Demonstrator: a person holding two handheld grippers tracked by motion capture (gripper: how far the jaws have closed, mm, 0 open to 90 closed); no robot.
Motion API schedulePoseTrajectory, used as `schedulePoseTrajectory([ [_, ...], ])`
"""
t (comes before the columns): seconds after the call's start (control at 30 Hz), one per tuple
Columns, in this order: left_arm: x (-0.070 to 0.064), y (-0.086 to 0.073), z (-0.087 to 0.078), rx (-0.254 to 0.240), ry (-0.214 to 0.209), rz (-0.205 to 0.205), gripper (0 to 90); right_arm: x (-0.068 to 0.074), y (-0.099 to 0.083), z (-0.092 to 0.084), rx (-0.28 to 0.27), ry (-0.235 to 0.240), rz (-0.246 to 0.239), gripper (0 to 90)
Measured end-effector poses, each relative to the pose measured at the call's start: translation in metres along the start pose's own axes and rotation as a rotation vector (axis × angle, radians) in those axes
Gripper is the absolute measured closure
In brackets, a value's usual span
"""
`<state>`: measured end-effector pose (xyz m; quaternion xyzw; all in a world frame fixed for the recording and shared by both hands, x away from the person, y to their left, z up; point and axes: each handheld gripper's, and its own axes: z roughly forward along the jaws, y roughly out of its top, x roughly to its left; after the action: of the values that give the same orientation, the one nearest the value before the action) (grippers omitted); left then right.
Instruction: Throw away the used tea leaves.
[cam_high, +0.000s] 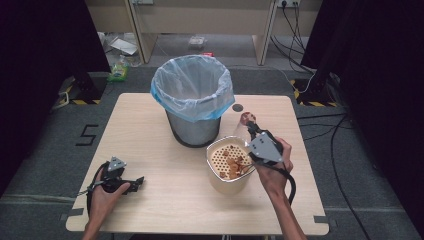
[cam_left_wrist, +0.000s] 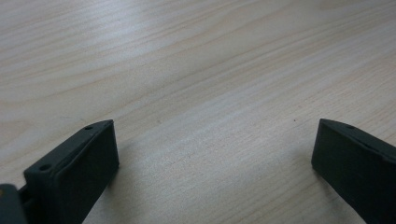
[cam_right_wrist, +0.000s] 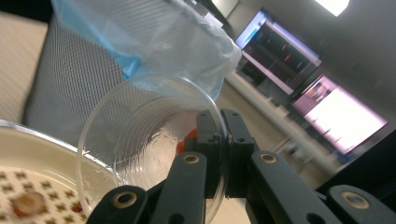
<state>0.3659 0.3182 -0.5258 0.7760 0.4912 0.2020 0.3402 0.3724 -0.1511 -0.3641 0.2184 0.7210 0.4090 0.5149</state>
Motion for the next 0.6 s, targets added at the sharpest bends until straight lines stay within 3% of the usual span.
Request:
schedulePoseTrajectory([
  [0.03, 0.000, 0.000, 0.000, 0.000, 0.000, 0.000, 0.0, 0.000, 0.000, 0.000, 0.000, 0.000, 0.000, 87.8],
  [0.07, 0.000, 0.000, 0.000, 0.002, -0.001, 0.000, 0.0, -0.005, -0.001, 0.000, 0.004, 0.015, 0.049, 87.8],
  [0.1, 0.000, 0.000, 0.000, 0.002, -0.001, 0.000, 0.0, -0.016, -0.002, 0.001, 0.004, 0.054, 0.161, 87.8],
  [0.17, 0.000, 0.000, 0.000, 0.003, -0.001, 0.000, 0.0, -0.024, -0.002, 0.002, 0.005, 0.074, 0.226, 87.7],
  [0.2, 0.000, 0.000, 0.000, 0.003, -0.001, 0.000, 0.0, -0.024, -0.002, 0.002, 0.005, 0.074, 0.226, 87.7],
  [0.23, 0.000, 0.000, 0.000, 0.004, -0.001, 0.000, 0.0, -0.033, 0.001, 0.004, 0.005, 0.095, 0.274, 87.7],
  [0.33, 0.000, 0.000, 0.000, 0.003, -0.001, 0.000, 0.0, -0.040, 0.003, 0.008, 0.007, 0.110, 0.300, 87.7],
  [0.37, 0.000, 0.000, 0.000, 0.003, -0.001, 0.001, 0.0, -0.047, 0.004, 0.012, 0.011, 0.121, 0.338, 87.7],
  [0.43, 0.000, 0.000, 0.000, 0.004, -0.001, 0.001, 0.0, -0.053, 0.006, 0.015, 0.017, 0.132, 0.364, 87.7],
  [0.6, 0.000, 0.000, 0.000, 0.003, -0.001, 0.002, 0.0, -0.063, 0.011, 0.024, 0.021, 0.155, 0.407, 87.7],
])
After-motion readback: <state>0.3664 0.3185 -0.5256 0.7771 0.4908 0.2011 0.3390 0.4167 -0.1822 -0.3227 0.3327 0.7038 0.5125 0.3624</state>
